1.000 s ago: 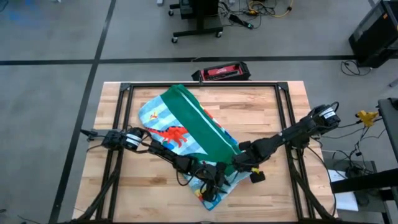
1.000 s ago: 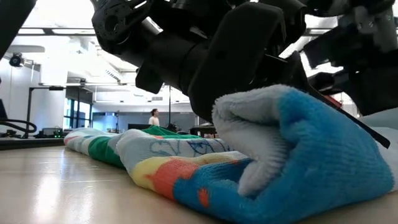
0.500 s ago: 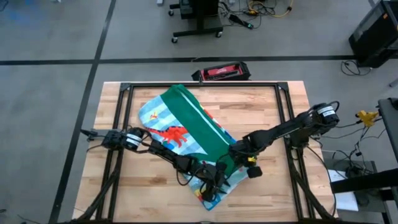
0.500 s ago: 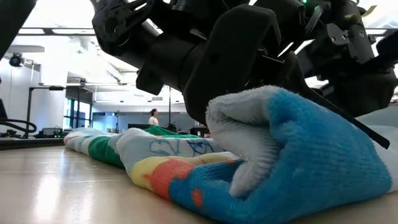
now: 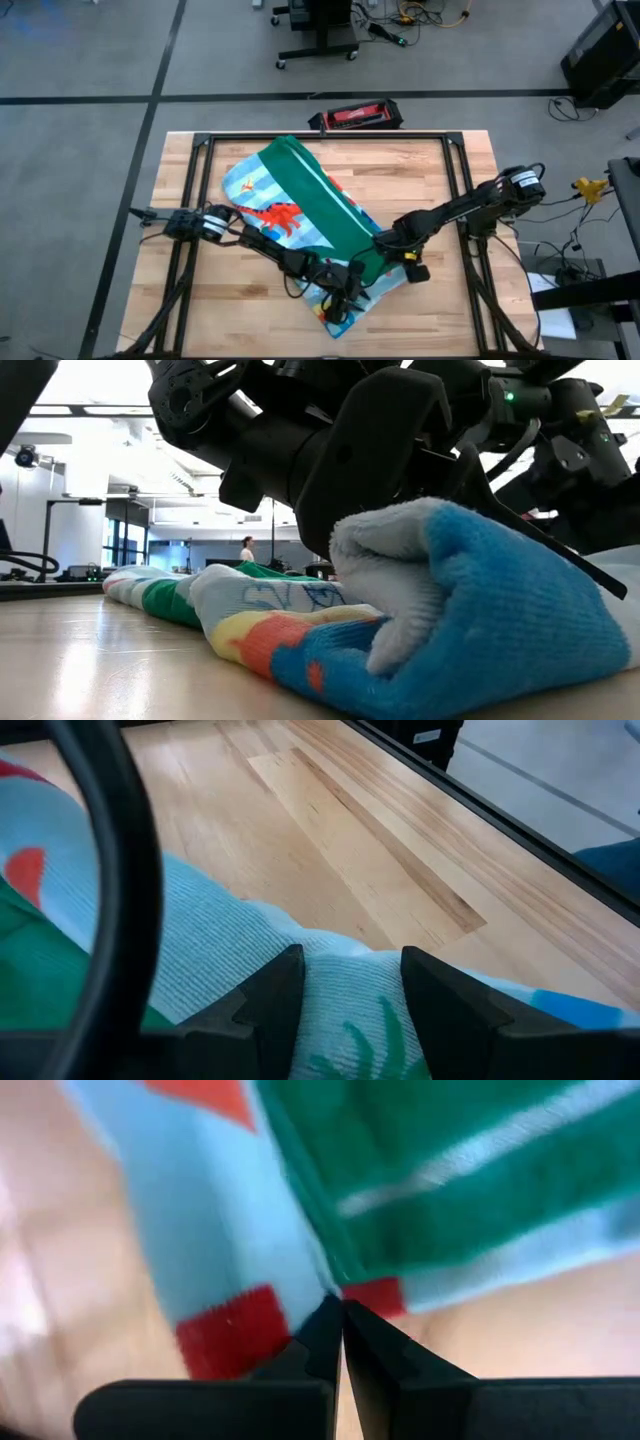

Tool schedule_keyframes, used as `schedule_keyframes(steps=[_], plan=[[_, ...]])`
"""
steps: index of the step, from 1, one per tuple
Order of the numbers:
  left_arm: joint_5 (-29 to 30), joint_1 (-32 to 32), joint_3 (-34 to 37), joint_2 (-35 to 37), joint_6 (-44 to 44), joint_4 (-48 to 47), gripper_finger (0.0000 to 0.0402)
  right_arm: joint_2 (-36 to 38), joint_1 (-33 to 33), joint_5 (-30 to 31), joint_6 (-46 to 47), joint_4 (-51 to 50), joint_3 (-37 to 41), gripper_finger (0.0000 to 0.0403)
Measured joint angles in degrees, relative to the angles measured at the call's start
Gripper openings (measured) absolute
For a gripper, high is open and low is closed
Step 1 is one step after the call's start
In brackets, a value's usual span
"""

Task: Roll towel
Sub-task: Roll the green multi-color dinosaur print towel

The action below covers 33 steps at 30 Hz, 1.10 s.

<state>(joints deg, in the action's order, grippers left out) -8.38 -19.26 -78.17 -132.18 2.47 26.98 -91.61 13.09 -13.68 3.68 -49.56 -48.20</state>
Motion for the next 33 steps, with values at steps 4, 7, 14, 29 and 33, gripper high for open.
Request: schedule_keyframes(steps=[4,7,14,29,33], plan=[[-0.02,-0.05,0.0,0.0,-0.01,0.0,0.0157,0.0,-0.4,0.68,0.79,-3.34,0.09,0.0],[-0.02,-0.05,0.0,0.0,-0.01,0.0,0.0157,0.2,-0.44,0.81,1.79,-5.1,0.04,0.0],[-0.02,-0.05,0.0,0.0,-0.01,0.0,0.0157,4.69,1.44,3.61,13.28,-16.34,-4.58,0.0],[-0.02,-0.05,0.0,0.0,-0.01,-0.02,0.0157,13.67,10.55,-0.62,25.45,1.56,-3.31,0.0],[-0.02,-0.05,-0.02,0.0,-0.01,-0.01,0.0157,11.09,9.2,-2.85,22.07,4.21,-1.5,0.0]])
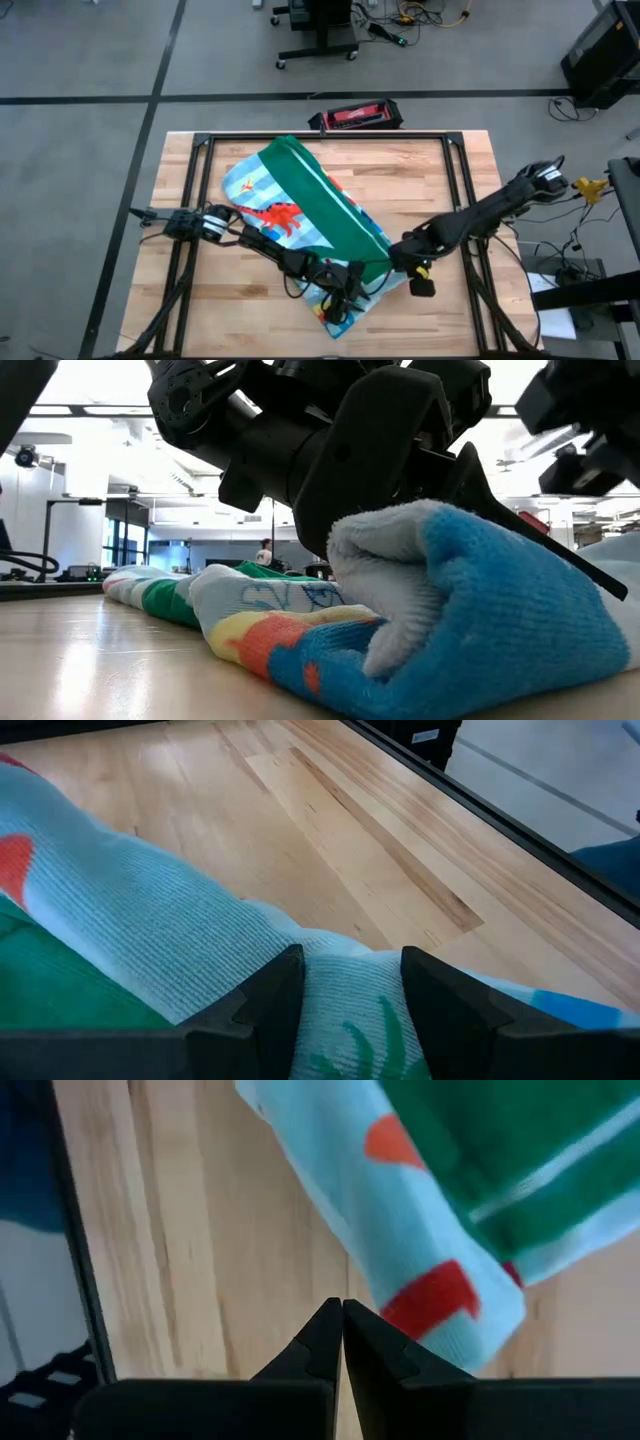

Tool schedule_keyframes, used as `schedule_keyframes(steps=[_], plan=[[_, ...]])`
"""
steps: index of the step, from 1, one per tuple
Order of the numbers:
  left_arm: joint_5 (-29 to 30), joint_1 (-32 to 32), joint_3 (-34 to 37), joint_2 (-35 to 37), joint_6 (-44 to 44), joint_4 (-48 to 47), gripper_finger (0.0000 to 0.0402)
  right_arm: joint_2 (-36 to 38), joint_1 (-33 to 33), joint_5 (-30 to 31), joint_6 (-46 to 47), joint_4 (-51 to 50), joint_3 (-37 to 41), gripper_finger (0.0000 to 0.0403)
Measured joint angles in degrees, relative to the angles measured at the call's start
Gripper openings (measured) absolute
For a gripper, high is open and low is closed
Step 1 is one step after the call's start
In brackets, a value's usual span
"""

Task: Roll towel
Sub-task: Roll the green multi-color dinosaur print towel

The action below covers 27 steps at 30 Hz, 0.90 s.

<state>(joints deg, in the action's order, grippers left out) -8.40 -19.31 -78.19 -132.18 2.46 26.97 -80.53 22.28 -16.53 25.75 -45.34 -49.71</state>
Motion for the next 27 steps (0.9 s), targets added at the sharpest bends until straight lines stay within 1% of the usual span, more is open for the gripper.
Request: schedule_keyframes(steps=[4,10,13,17,23,25,27], plan=[[0.0,0.0,0.02,0.0,0.0,-0.01,0.0157,-1.82,-3.09,1.69,-2.96,0.68,0.59,0.0],[0.0,0.0,0.02,0.0,-0.02,-0.01,0.0157,-4.03,-7.71,1.95,-7.54,3.96,1.3,0.0],[0.05,0.0,0.0,0.0,-0.46,-0.2,0.0157,-6.07,-9.09,0.88,-8.24,4.39,2.47,0.0],[0.37,0.0,-0.01,0.0,-1.92,-0.56,0.0157,-7.11,-9.22,-1.1,-7.23,4.79,4.13,0.0],[0.5,0.04,-0.05,0.0,-2.43,-0.83,0.0157,-4.2,-9.18,-0.01,-5.81,3.61,4.81,0.0],[0.5,0.04,-0.05,0.0,-2.54,-0.86,0.0157,-2.22,-9.18,1.76,-5.59,2.84,4.8,0.0],[0.5,0.04,-0.02,0.0,-2.6,-0.89,0.0157,0.04,-9.18,5.14,-5.33,2.8,4.73,0.0]])
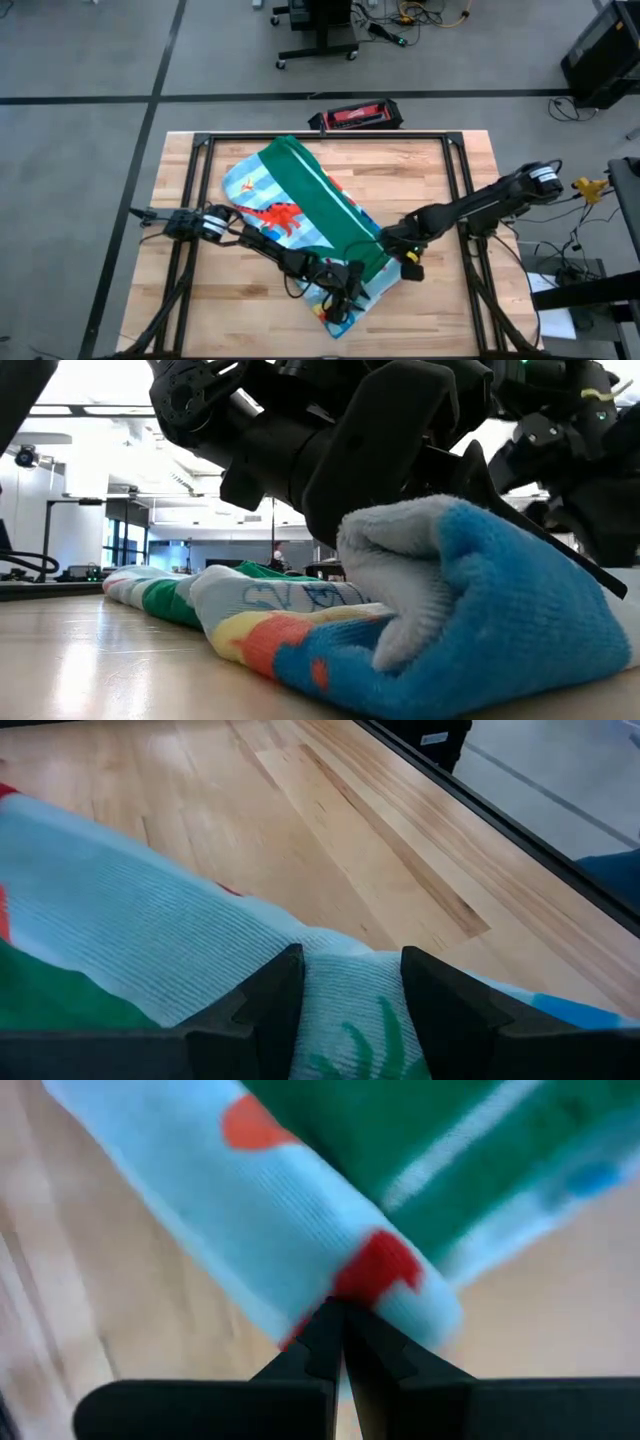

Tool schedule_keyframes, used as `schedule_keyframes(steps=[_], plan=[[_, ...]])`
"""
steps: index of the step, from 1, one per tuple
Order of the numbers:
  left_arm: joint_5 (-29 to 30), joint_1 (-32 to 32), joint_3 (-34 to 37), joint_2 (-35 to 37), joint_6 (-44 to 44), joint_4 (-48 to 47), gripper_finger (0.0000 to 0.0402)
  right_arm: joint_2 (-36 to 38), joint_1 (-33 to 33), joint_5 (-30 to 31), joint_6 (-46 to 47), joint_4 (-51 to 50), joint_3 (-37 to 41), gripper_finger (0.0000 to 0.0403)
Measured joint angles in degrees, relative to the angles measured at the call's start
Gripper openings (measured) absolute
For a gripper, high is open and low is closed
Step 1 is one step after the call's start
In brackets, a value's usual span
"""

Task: Roll towel
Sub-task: Roll the green multi-color dinosaur print towel

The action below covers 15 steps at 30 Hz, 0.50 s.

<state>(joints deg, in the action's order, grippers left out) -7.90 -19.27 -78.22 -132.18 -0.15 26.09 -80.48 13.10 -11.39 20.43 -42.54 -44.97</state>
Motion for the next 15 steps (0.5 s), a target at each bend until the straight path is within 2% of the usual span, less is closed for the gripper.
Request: schedule_keyframes(steps=[4,15], plan=[[0.61,0.02,0.0,0.0,-0.45,-0.04,0.0157,2.39,-0.04,5.34,0.47,0.77,-0.02,0.0],[1.22,0.2,0.0,0.03,-0.69,-0.46,0.0157,0.37,0.24,6.73,1.66,0.87,1.73,0.0]])
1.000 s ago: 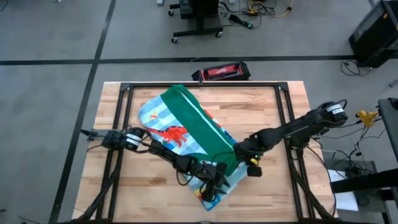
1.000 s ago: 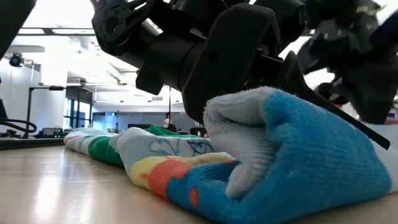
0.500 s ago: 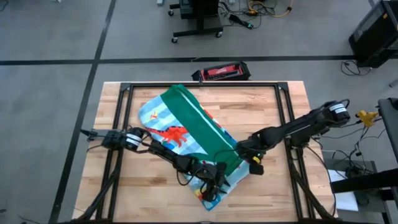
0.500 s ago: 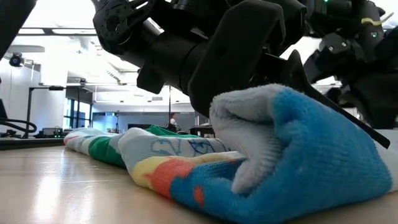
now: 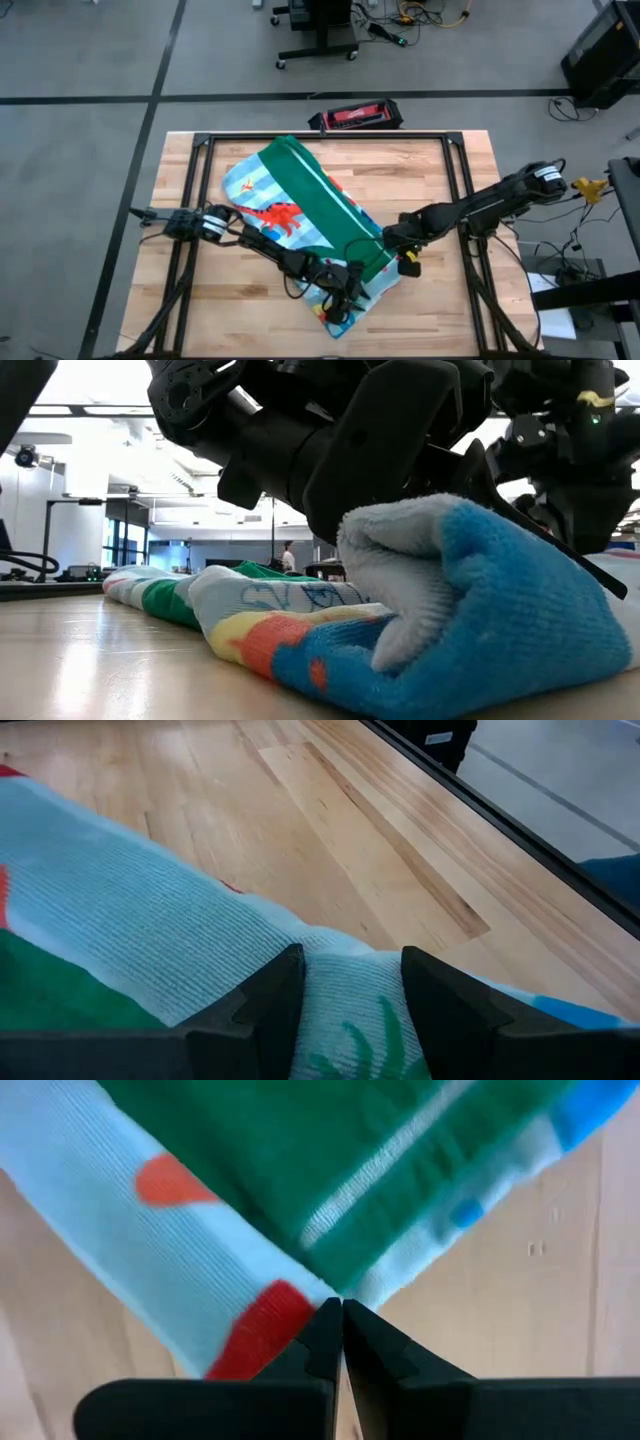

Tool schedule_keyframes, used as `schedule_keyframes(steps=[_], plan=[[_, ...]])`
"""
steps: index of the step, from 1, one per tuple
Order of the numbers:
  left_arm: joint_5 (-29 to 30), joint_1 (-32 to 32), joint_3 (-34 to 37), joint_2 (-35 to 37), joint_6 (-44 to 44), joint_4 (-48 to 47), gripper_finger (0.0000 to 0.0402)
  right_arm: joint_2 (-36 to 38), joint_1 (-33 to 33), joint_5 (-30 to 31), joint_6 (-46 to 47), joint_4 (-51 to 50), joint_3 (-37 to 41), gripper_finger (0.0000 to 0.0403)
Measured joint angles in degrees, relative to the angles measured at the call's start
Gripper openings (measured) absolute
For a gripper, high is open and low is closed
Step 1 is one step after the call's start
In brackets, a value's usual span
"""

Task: Roll towel
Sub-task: Roll the green multi-color dinosaur print towel

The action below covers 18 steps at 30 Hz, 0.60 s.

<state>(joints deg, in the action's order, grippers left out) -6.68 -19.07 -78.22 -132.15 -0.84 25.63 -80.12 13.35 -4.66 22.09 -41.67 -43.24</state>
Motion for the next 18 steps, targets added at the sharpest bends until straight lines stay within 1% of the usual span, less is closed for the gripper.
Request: schedule_keyframes(steps=[3,5,8,10,12,14,18], plan=[[0.03,0.0,0.0,0.09,-0.43,-0.18,0.0157,1.18,0.59,6.91,1.72,-4.3,-0.29,0.0],[0.04,0.0,0.02,0.31,-0.53,-0.47,0.0157,2.9,2.09,11.34,3.63,-6.34,-1.12,0.0],[0.11,0.0,0.13,1.17,-0.35,-1.77,0.0157,5.64,6.17,14.61,6.83,-6.08,-1.82,0.0],[0.15,0.0,0.13,1.73,0.29,-3.12,0.0157,7.15,10.12,18.51,10.33,-5.03,-2.27,0.0],[0.15,0.08,0.13,2.07,0.59,-3.68,0.0157,7.88,14.56,23.49,14.58,-2.19,-2.19,0.0],[0.13,0.11,0.13,2.2,0.78,-4.04,0.0157,7.63,18.83,27.76,18.54,3.59,-1.66,0.0],[0.15,0.13,0.13,2.2,0.98,-4.07,0.0157,2.4,25.2,35.14,22.6,16.53,-0.97,0.0]])
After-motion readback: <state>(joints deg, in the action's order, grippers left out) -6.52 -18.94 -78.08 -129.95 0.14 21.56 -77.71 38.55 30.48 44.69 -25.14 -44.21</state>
